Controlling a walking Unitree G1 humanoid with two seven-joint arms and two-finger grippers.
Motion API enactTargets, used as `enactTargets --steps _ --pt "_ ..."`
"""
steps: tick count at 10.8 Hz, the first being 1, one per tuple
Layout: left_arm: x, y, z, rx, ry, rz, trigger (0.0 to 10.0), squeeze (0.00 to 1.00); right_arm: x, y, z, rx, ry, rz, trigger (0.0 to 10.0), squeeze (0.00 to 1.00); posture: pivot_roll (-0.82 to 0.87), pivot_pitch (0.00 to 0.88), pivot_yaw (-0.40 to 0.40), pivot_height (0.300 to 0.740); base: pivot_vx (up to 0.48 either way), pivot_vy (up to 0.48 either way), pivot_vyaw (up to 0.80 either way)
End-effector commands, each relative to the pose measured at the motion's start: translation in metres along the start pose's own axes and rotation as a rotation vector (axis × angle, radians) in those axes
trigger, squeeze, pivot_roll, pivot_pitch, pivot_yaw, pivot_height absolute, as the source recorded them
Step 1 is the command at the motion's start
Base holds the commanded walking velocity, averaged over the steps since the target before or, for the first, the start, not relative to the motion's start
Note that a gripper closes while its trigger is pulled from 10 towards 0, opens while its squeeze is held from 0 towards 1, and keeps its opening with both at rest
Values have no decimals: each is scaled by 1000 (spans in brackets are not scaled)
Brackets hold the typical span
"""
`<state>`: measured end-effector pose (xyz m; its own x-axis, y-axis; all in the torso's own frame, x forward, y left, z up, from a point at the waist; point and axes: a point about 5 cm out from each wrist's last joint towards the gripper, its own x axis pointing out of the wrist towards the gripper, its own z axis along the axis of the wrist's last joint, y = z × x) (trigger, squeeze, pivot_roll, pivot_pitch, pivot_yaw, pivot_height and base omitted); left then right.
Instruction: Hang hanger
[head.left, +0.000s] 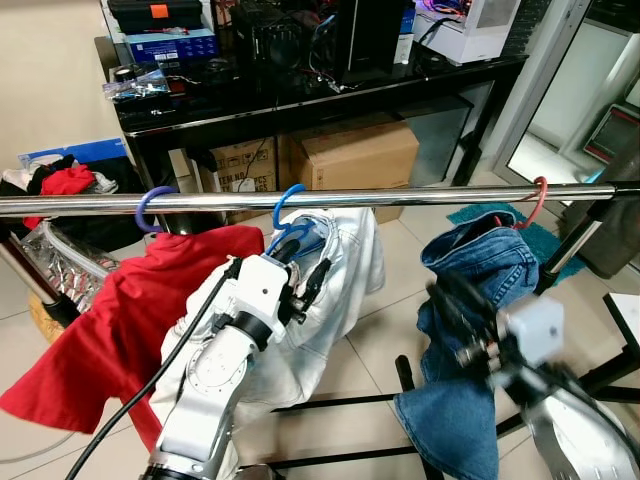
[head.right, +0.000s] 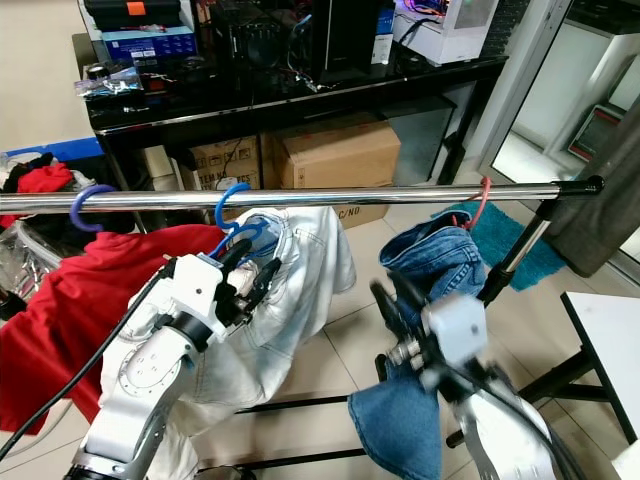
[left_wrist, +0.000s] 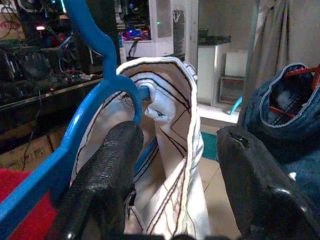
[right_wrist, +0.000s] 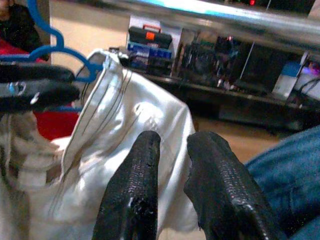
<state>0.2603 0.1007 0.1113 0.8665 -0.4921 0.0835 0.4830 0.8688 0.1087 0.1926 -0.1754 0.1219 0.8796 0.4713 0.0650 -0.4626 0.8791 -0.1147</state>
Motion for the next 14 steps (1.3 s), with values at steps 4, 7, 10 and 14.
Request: enactTargets --steps 4,7,10,14 --pt "1 -4 -5 34 21 -40 10000 0 -8 -6 -1 -4 0 -23 10000 0 29 20 -20 723 0 0 0" --pt "5 -4 0 42 1 -54 10000 0 4 -4 4 -5 -36 -12 10000 0 39 15 -20 723 0 -205 0" --pt "4 -3 -1 28 1 -45 10000 0 7 -4 5 -2 -43 -7 10000 0 42 15 -26 723 0 -357 0" --pt "5 -3 0 18 -5 -44 10000 0 7 -3 4 -3 -42 -2 10000 0 37 17 -23 723 0 -159 0"
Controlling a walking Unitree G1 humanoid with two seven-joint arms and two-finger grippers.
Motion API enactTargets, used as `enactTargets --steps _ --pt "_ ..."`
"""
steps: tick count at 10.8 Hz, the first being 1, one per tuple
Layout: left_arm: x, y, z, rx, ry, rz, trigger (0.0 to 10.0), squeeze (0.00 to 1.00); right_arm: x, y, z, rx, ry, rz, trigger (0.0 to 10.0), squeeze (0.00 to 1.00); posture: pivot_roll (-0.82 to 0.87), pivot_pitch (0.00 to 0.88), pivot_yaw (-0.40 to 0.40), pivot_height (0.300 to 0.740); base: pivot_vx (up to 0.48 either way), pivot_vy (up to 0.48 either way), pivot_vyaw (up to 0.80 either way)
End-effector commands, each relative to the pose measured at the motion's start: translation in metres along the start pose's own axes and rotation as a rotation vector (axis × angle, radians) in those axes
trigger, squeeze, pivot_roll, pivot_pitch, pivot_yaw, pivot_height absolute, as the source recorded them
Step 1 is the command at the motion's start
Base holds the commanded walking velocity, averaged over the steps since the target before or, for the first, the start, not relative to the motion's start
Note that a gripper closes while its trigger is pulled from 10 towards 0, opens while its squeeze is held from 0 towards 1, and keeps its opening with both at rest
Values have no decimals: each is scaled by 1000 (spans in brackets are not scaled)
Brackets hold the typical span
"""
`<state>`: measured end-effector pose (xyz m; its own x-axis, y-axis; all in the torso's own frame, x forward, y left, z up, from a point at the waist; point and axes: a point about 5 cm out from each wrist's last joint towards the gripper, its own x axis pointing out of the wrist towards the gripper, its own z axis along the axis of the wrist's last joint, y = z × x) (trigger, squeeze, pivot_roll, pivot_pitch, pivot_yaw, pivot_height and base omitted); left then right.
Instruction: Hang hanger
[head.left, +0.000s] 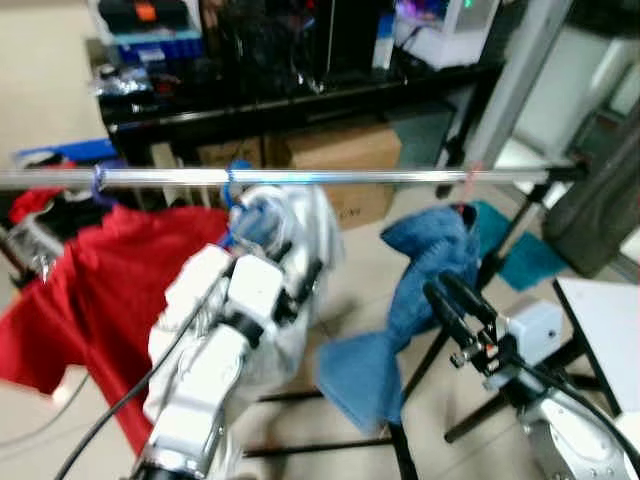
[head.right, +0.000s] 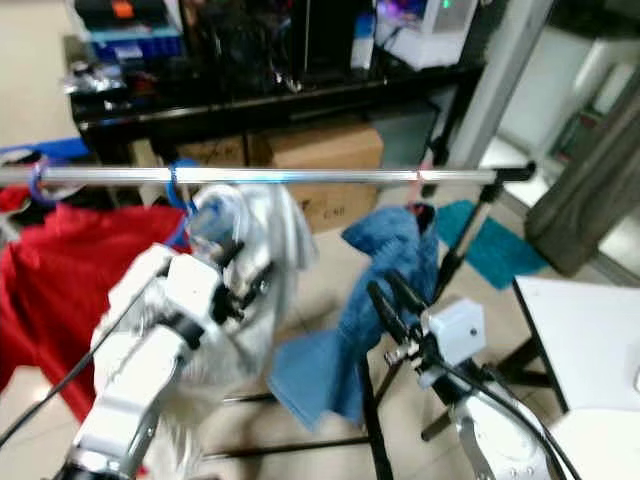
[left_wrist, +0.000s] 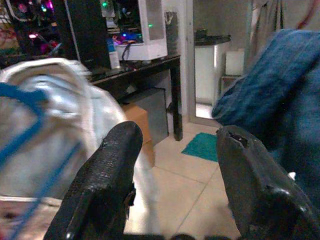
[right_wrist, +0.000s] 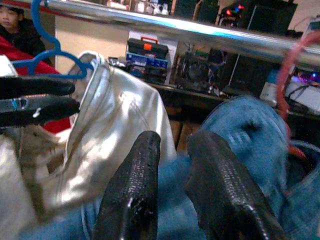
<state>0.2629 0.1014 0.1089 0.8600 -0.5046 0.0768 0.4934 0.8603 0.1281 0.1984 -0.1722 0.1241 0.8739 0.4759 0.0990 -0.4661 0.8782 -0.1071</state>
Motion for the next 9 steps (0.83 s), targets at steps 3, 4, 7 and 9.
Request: enactTargets --steps 3,4,7,9 --pt "4 -4 3 -1 -16 -30 10000 0 2 0 1 2 -3 28 10000 0 39 12 -22 723 0 0 0" --pt "4 -4 3 -1 -17 -29 10000 0 2 5 1 9 6 84 10000 0 40 9 -22 723 0 0 0" --pt "-3 1 2 183 -48 -13 10000 0 15 23 29 107 -29 333 10000 0 43 8 -19 723 0 0 0" --pt "-5 14 23 297 -158 118 10000 0 15 18 18 97 13 309 10000 0 60 11 -24 723 0 0 0"
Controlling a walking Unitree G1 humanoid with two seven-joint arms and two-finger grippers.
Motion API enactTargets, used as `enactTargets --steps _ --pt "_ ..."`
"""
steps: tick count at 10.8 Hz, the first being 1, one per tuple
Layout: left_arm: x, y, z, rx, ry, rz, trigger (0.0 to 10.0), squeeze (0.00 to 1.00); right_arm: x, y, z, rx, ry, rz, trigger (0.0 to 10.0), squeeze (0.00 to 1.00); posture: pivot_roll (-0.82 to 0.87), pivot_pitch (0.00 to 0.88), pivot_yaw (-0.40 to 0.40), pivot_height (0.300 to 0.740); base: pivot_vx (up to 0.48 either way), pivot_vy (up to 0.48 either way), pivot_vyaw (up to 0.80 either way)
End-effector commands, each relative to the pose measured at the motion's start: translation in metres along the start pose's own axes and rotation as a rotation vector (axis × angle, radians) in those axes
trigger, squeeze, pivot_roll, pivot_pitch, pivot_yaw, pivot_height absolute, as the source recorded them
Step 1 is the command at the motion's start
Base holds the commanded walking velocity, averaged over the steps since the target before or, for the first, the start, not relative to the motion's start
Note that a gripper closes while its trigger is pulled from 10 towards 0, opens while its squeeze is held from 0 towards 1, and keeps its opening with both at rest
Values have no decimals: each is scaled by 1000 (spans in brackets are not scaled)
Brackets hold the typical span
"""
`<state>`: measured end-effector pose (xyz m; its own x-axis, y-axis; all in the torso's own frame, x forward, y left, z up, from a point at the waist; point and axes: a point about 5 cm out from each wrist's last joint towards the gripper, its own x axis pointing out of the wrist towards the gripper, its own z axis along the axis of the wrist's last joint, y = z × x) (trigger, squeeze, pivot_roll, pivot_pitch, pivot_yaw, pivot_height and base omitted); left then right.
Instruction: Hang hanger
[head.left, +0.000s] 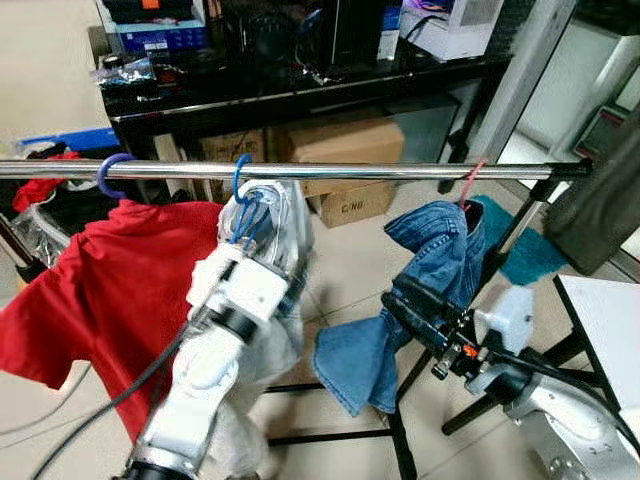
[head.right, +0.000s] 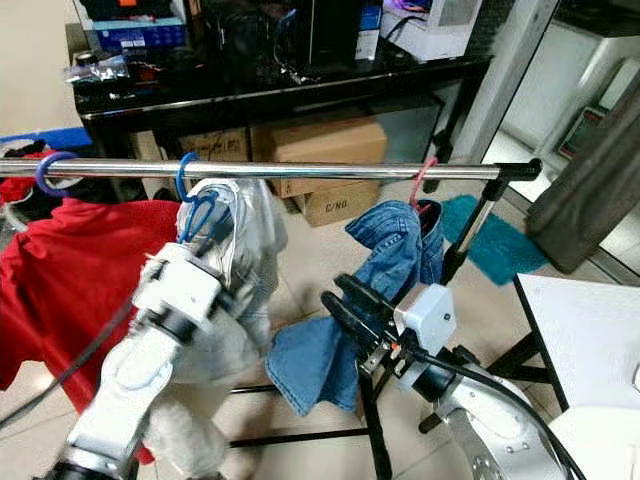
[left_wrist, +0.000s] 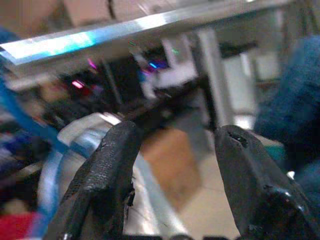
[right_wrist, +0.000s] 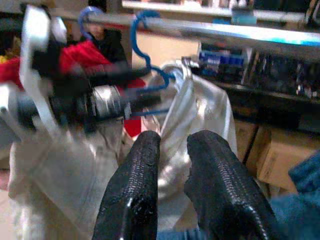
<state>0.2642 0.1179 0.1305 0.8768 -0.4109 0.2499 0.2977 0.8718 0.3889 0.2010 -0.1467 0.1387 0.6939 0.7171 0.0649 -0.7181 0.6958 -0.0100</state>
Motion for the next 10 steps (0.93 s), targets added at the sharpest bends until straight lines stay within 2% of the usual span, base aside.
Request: enactTargets --steps 1,2,3,5,6,9,10 --pt "3 0 6 36 -39 3 10000 0 0 -3 0 -16 18 4 10000 0 65 8 -24 723 0 0 0" --pt "1 -5 6 79 -57 -13 10000 0 2 -5 0 -15 24 4 10000 0 64 7 -22 723 0 0 0" --pt "-4 -12 5 84 -70 -24 10000 0 4 -10 0 -29 27 7 10000 0 63 6 -19 723 0 0 0" --pt "-7 -4 9 13 -65 113 10000 0 2 -19 1 -52 42 7 10000 0 70 9 -24 723 0 0 0" --pt "-14 1 6 -36 -31 185 10000 0 0 -24 1 -71 60 14 10000 0 75 12 -28 723 0 0 0" --pt "-31 21 7 -50 -14 347 10000 0 1 -39 6 -114 73 14 10000 0 92 21 -42 723 0 0 0" --pt "-36 22 1 -112 46 369 10000 0 2 -42 8 -124 73 19 10000 0 97 21 -44 723 0 0 0"
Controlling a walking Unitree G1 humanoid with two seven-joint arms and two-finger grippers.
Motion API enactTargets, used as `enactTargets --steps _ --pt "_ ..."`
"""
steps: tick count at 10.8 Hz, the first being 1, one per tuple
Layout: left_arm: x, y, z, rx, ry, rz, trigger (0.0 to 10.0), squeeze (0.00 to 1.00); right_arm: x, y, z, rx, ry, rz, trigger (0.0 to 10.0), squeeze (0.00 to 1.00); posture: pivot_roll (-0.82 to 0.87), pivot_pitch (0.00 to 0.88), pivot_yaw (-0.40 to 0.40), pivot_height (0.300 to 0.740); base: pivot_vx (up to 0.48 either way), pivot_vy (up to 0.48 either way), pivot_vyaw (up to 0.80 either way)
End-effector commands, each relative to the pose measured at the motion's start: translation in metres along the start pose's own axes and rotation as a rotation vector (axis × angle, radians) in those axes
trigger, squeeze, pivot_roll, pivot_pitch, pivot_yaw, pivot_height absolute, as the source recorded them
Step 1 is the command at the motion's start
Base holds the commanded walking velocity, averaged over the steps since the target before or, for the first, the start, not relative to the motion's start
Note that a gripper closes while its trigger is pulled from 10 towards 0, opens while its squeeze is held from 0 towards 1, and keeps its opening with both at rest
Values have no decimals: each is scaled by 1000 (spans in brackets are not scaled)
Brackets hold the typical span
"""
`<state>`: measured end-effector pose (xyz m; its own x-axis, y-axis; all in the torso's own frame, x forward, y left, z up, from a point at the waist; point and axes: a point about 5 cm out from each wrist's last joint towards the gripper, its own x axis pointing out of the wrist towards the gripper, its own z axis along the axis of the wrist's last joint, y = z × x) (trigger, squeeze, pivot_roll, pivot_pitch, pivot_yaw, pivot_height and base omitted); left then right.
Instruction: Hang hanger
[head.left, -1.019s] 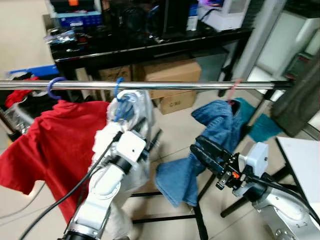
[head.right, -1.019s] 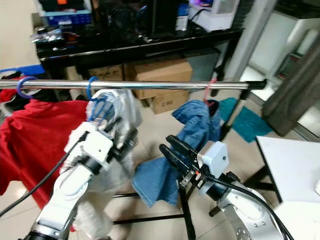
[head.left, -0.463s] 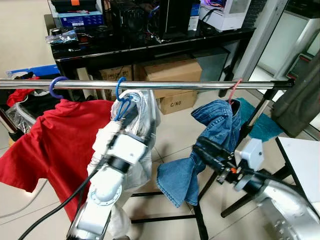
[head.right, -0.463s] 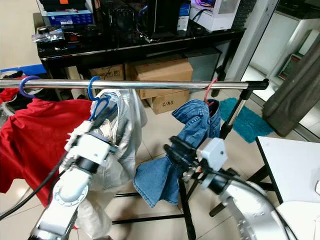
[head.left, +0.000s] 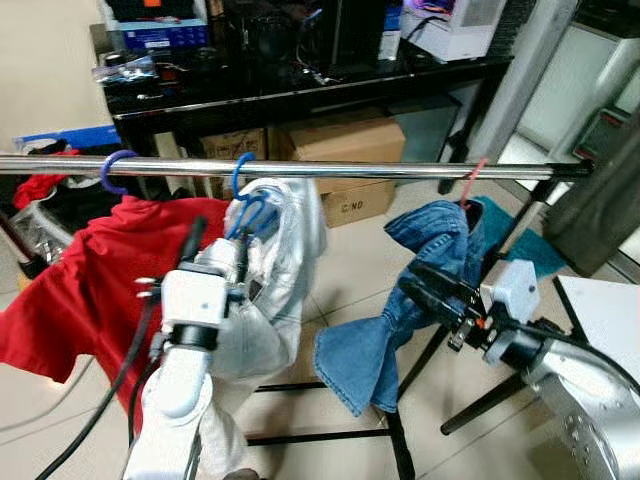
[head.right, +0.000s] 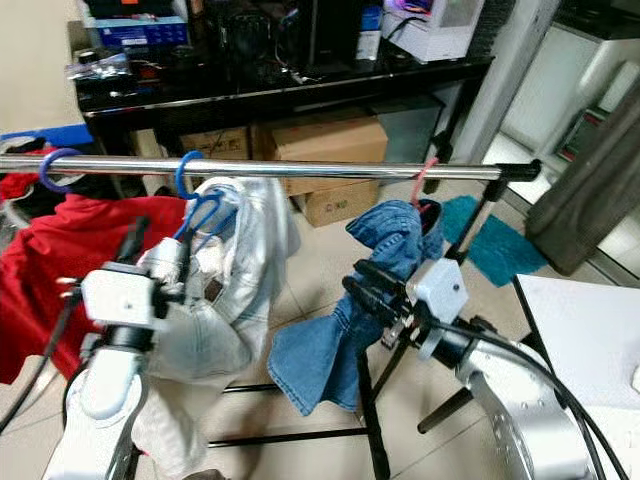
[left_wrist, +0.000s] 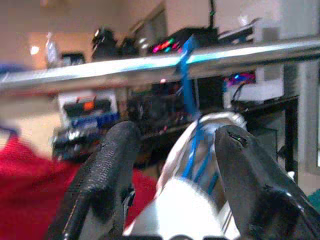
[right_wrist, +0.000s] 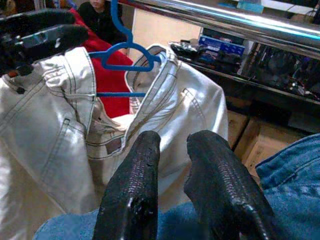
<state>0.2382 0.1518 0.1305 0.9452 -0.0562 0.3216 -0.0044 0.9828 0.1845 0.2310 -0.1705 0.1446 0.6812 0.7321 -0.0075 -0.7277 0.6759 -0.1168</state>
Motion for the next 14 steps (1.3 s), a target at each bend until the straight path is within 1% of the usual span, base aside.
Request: enactTargets --steps 1,2,3,4,5,6,7,8,9,10,11,12,13,14 --pt "-1 2 -3 -44 41 22 10000 0 -1 -5 2 -24 3 -4 10000 0 97 21 -45 723 0 0 0" --pt "-1 5 -4 -46 49 31 10000 0 -1 -6 2 -27 3 -2 10000 0 97 21 -45 723 0 0 0" --pt "-4 8 -10 -83 114 58 10000 0 -1 -7 4 -36 0 -7 10000 0 97 21 -42 723 0 0 0" --pt "-1 5 -19 -127 177 2 10000 0 1 -10 7 -39 -18 -22 10000 0 95 21 -44 723 0 0 0" --pt "2 2 -18 -121 171 -38 10000 0 3 -10 8 -45 -22 -25 10000 0 93 21 -42 723 0 0 0" --pt "10 2 -17 -124 171 -65 10000 0 5 -10 10 -51 -31 -32 10000 0 89 18 -39 723 0 0 0" --pt "13 3 -16 -118 173 -74 10000 0 5 -11 12 -58 -37 -48 10000 0 89 18 -39 723 0 0 0" --pt "13 2 -19 -133 216 -90 10000 0 5 -12 13 -61 -42 -57 10000 0 85 15 -34 723 0 0 0" --pt "14 -6 -21 -187 265 -133 10000 0 6 -11 14 -63 -45 -60 10000 0 84 13 -34 723 0 0 0" --pt "16 -10 -19 -208 275 -167 10000 0 7 -11 15 -64 -47 -59 10000 0 84 13 -34 723 0 0 0" --pt "18 -12 -19 -174 301 -175 10000 0 9 -10 17 -71 -50 -50 10000 0 85 14 -34 723 0 0 0" --pt "20 -9 -23 -161 352 -151 10000 0 10 -10 20 -81 -56 -45 10000 0 86 13 -35 723 0 0 0" --pt "22 -6 -24 -152 394 -139 10000 0 12 -11 23 -87 -65 -46 10000 0 86 13 -35 723 0 0 0" --pt "27 -7 -22 -157 413 -154 10000 0 13 -11 24 -90 -69 -45 10000 0 88 11 -37 723 0 0 0"
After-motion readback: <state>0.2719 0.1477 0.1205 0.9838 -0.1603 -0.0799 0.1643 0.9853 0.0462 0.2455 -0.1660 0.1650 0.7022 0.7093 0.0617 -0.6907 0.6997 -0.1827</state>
